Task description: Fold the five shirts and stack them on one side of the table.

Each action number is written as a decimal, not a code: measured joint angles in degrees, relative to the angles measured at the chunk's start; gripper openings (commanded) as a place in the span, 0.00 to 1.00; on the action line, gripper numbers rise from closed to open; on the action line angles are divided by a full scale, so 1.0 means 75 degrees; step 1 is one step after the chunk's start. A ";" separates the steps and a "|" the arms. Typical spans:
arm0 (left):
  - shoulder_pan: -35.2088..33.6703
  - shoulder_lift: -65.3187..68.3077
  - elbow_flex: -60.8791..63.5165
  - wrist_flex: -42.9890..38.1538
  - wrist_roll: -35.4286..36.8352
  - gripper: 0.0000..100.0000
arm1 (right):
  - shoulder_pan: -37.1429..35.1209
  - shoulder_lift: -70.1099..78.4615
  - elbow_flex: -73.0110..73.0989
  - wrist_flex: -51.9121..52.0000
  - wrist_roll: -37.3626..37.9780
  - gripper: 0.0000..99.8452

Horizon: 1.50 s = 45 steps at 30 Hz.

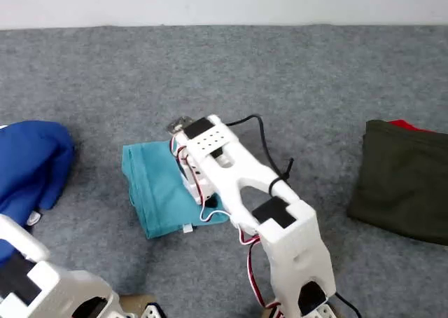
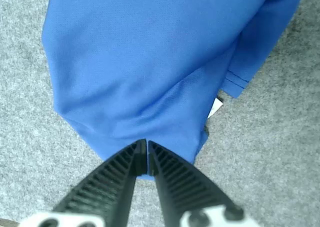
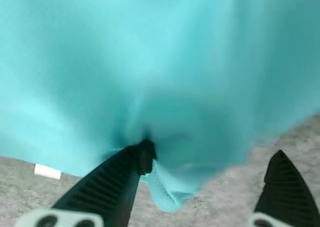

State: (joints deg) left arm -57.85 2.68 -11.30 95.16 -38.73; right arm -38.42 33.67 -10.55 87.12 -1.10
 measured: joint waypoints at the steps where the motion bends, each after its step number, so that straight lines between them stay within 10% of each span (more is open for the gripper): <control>1: 0.0000 0.0000 0.0000 0.0000 0.0000 0.02 | -0.0012 0.0012 -0.0012 0.0000 0.0000 0.19; 5: 0.0000 0.0000 0.0000 0.0000 0.0000 0.02 | -0.0012 0.0117 -0.0094 0.0000 0.0012 0.00; 17: 0.0000 0.0000 0.0000 0.0000 0.0000 0.02 | 0.1184 -0.0293 0.0035 0.1008 0.1723 0.01; 31: 0.0000 -0.0035 0.0000 0.0000 0.0000 0.02 | 0.4911 -0.0809 -0.0563 0.0668 1.0292 0.01; 45: 0.0000 -0.0059 0.0000 0.0000 0.0000 0.02 | 0.3845 -0.0399 -0.2497 -0.0328 0.9647 0.15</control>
State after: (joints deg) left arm -57.85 2.24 -11.30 95.16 -38.73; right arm -9.58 30.68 -29.27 84.66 71.25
